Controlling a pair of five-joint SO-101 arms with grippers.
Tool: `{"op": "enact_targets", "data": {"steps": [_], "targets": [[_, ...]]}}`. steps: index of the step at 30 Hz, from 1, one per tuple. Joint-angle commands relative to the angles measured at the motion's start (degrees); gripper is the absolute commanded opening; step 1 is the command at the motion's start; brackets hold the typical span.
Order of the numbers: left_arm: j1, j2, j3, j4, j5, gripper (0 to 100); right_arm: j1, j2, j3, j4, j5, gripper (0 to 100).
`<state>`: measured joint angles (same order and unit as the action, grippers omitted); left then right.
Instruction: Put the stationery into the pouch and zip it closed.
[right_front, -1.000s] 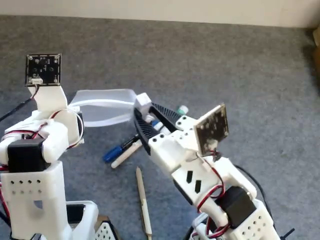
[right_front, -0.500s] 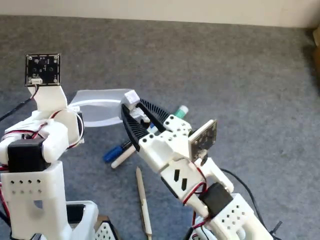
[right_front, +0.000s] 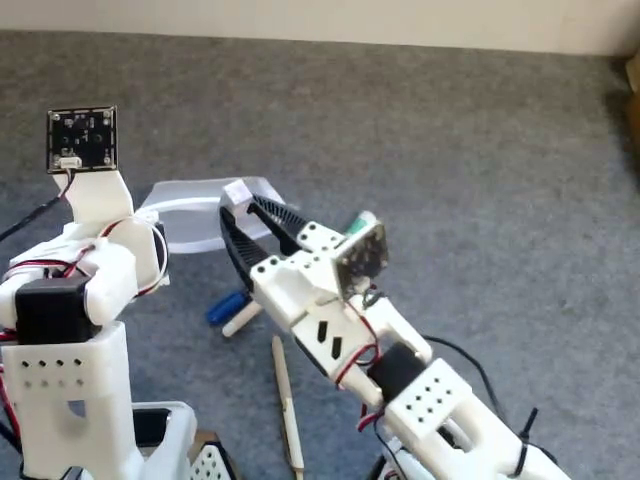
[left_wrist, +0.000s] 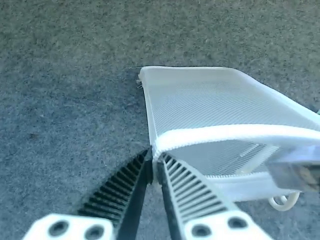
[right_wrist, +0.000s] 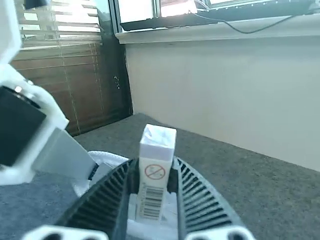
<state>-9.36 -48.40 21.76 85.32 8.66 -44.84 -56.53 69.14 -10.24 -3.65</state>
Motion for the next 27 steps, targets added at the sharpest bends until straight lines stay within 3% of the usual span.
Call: {"op": "enact_targets", "data": {"steps": [1, 7, 13, 19, 27], "targets": [[1.3, 0.8, -2.4, 0.2, 0.6, 1, -0.4, 2.2, -1.2, -4.4, 0.9, 0.8], [1.3, 0.8, -2.4, 0.2, 0.6, 1, -0.6, 5.9, -1.1, -6.8, 0.9, 2.6], [1.3, 0.8, -2.4, 0.2, 0.6, 1, -0.6, 5.5, -1.0, -5.4, 0.9, 21.1], [1.3, 0.8, -2.4, 0.2, 0.6, 1, -1.7, -1.4, -1.5, 5.1, 0.9, 18.8], [1.3, 0.8, -2.4, 0.0, 0.7, 1, -5.3, -13.3, -1.5, 18.9, 0.9, 8.4]]}}
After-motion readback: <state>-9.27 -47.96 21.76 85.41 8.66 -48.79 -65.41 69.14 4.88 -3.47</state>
